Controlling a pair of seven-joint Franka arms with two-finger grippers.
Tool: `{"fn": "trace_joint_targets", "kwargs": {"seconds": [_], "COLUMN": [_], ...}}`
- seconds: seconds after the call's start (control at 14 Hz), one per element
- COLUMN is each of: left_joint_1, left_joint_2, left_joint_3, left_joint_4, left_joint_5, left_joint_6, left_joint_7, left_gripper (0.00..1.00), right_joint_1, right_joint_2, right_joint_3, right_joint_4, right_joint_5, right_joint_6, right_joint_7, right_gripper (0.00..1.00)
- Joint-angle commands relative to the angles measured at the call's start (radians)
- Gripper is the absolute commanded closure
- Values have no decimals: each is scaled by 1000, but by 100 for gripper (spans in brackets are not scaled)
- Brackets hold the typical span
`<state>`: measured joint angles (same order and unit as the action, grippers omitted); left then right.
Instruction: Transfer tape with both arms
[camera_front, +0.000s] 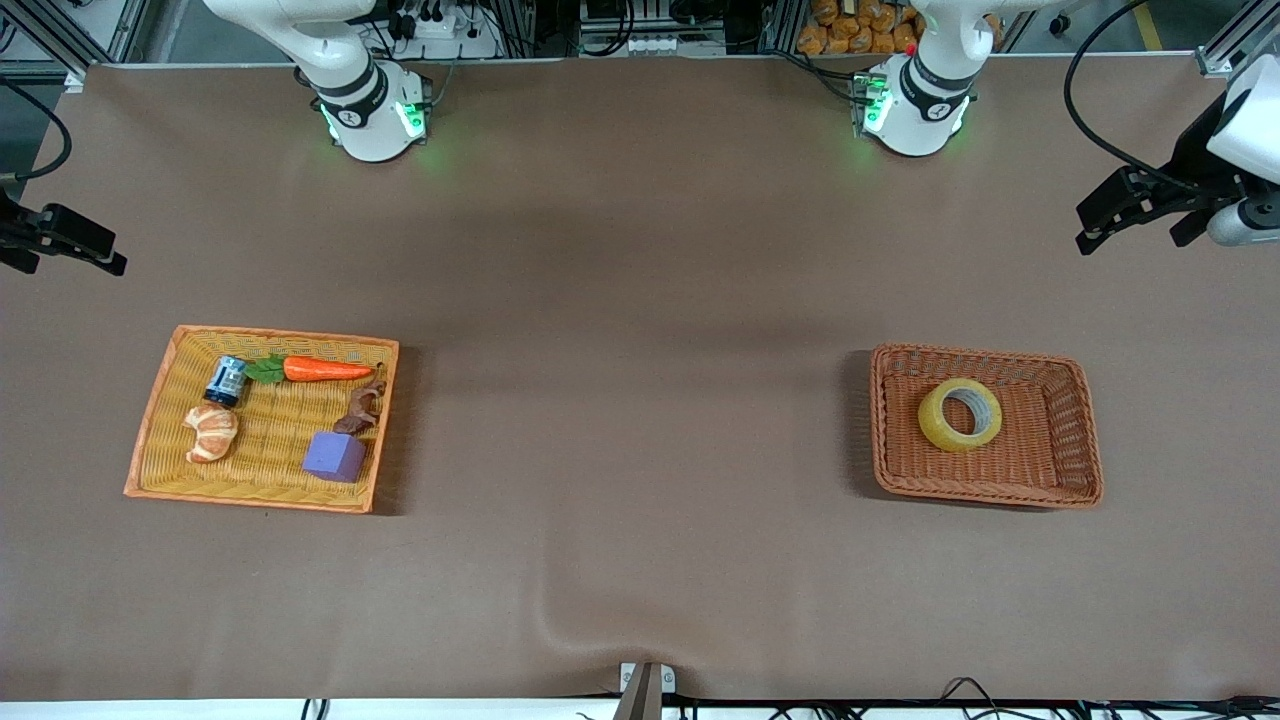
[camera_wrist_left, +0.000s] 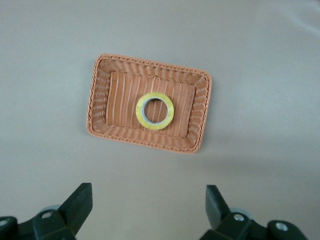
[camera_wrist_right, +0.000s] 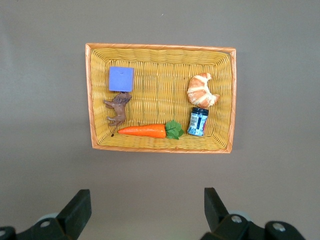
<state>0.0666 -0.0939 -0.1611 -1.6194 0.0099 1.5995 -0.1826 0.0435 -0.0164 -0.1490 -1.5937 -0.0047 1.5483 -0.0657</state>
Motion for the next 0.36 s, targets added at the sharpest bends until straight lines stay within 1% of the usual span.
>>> {"fn": "trace_joint_targets", "kwargs": {"seconds": [0.0,0.29], "left_joint_1": [4,2], "left_joint_2": [28,31], "left_joint_3": [5,6], "left_joint_4": [39,46], "left_joint_5": [-19,-8], "left_joint_6": [-39,-50], "left_joint_7": [3,35], "left_gripper": [0,0], "right_joint_1": [-5,-7], "right_joint_2": [1,1], "right_joint_3": [9,9], "right_joint_4": [4,4], "right_joint_5": [5,6], "right_joint_6": [-2,-2], "right_joint_7": [20,20], "right_gripper": [0,0]}}
